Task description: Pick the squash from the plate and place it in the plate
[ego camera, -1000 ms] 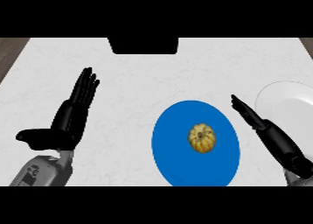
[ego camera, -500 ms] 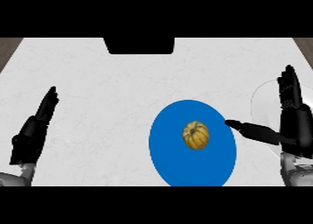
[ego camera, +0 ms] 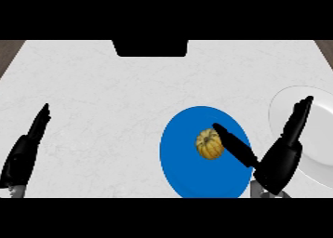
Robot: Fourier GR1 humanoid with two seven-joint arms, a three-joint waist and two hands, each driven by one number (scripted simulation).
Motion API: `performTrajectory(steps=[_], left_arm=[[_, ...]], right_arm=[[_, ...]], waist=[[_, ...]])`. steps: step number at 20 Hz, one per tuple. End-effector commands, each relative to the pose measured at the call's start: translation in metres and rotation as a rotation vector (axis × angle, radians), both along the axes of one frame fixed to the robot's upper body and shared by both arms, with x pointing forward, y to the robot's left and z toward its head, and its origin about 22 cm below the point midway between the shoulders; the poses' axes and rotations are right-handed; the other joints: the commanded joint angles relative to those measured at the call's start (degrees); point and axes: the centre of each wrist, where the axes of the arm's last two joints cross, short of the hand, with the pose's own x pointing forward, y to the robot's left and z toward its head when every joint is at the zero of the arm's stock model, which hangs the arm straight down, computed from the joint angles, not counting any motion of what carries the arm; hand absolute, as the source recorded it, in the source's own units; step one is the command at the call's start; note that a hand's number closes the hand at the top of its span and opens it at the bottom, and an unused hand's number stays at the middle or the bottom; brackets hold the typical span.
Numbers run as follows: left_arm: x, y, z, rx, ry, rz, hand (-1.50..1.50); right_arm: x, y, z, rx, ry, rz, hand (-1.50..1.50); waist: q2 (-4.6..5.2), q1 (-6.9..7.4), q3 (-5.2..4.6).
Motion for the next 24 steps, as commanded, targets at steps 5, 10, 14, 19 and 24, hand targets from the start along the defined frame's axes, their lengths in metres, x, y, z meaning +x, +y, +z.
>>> performTrajectory(steps=[5,10,14,19,24], left_arm=[[-0.012,0.010,-0.007,0.030,0.011,0.010,0.00],[-0.008,0.018,-0.002,0.027,-0.008,0.025,0.00],[-0.016,0.013,-0.001,0.023,-0.006,0.003,0.00],[-0.008,0.009,-0.001,0.006,0.003,0.003,0.00],[-0.008,0.009,0.005,0.005,-0.013,-0.041,0.00]], right_arm=[[-0.044,0.030,-0.054,-0.077,0.339,-0.039,-1.50],[-0.050,0.018,-0.058,-0.134,0.581,-0.086,-1.50],[-0.054,0.026,-0.050,-0.149,0.727,-0.126,-1.50],[-0.038,0.037,-0.008,-0.183,0.911,-0.175,-1.50],[-0.018,0.059,0.036,-0.217,1.085,-0.220,-1.50]], waist=[[0.51,-0.60,-0.30],[0.74,-1.33,-0.39],[0.36,0.12,-0.18],[0.60,-0.29,-0.01],[0.73,1.17,0.23]])
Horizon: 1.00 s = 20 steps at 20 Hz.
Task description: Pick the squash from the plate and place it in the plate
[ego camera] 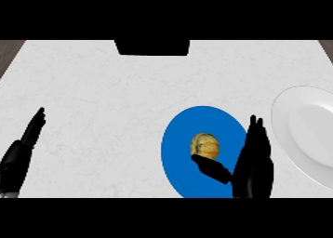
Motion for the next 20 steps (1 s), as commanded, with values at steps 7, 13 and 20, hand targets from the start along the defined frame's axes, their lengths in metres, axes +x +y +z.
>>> performTrajectory(steps=[7,13,20], left_arm=[[0.005,0.001,-0.001,0.007,-0.005,-0.002,0.00],[0.012,-0.007,0.005,-0.001,-0.011,0.003,0.00],[0.001,0.001,0.004,0.005,-0.008,0.002,0.00]], right_arm=[[0.023,0.023,0.041,-0.112,0.377,-0.048,-1.50],[0.041,0.024,0.049,-0.081,0.434,-0.017,-1.50],[0.046,0.027,0.036,-0.031,0.502,0.024,-1.50]], waist=[[0.30,0.22,0.32],[0.31,0.16,0.41],[0.18,0.28,0.45]])
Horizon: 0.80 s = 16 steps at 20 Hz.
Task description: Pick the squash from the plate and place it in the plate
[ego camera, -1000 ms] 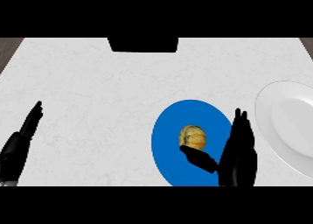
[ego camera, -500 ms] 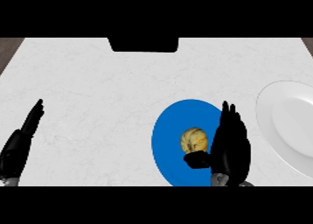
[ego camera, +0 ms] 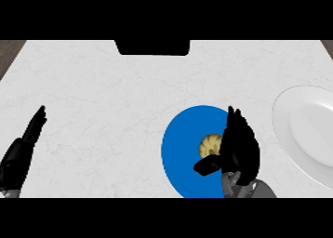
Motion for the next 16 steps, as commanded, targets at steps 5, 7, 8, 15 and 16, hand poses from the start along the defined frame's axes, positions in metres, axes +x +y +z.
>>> performTrajectory(steps=[5,7,8,15,16], left_arm=[[-0.005,0.008,0.003,-0.015,-0.006,-0.014,0.00],[-0.008,0.010,-0.013,-0.001,0.007,-0.006,0.00],[-0.013,0.006,-0.013,0.005,0.019,-0.013,0.00],[-0.010,0.017,-0.007,-0.006,0.003,-0.005,0.00],[-0.008,0.002,-0.010,-0.001,0.008,0.014,0.00]], right_arm=[[0.013,0.009,0.004,-0.025,0.190,-0.152,-1.50],[0.017,0.011,-0.003,-0.028,0.191,-0.150,-1.50],[0.019,-0.001,0.004,-0.005,0.186,-0.146,-1.50],[0.015,0.002,-0.027,-0.001,0.226,-0.140,-1.50],[0.020,0.005,-0.018,-0.010,0.213,-0.131,-1.50]], waist=[[-0.08,0.23,0.01],[0.07,-0.06,-0.02],[-0.05,-0.31,0.02],[-0.01,-0.22,0.04],[-0.02,-0.28,0.05]])
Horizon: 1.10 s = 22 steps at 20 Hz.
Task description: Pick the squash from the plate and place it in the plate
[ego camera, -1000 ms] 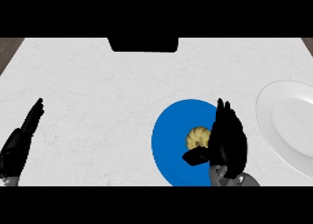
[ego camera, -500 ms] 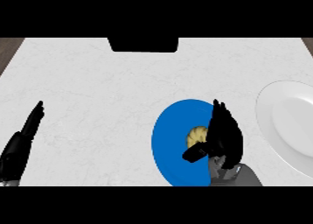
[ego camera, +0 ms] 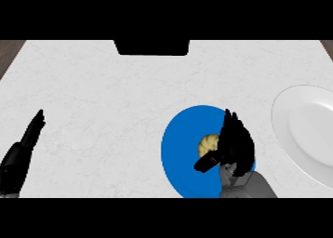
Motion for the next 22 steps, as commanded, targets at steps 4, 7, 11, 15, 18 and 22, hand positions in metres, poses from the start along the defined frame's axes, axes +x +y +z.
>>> performTrajectory(steps=[4,7,11,15,18,22], left_arm=[[0.012,0.004,0.001,-0.004,0.002,0.011,0.00],[0.003,0.000,0.002,-0.010,-0.009,0.004,0.00],[-0.003,0.003,-0.004,-0.012,0.018,0.017,0.00],[-0.002,0.000,0.002,-0.017,0.001,0.028,0.00],[-0.004,0.000,-0.002,-0.018,0.005,0.039,0.00],[-0.002,0.005,0.002,-0.006,-0.008,0.052,0.00]], right_arm=[[-0.005,0.004,0.009,0.028,0.000,-0.100,1.50],[0.003,0.000,-0.013,-0.010,0.003,-0.085,1.50],[0.007,-0.088,-0.012,-0.048,-0.035,0.041,1.50],[0.008,-0.155,-0.009,-0.154,-0.012,0.272,1.50],[0.009,-0.189,0.001,-0.189,-0.016,0.363,1.50],[0.017,-0.251,0.041,-0.249,-0.143,0.398,1.50]], waist=[[0.00,-0.49,0.00],[0.00,-0.25,0.01],[0.02,-0.76,0.04],[0.41,-2.37,0.73],[0.80,-2.99,0.81],[0.63,-3.44,1.02]])
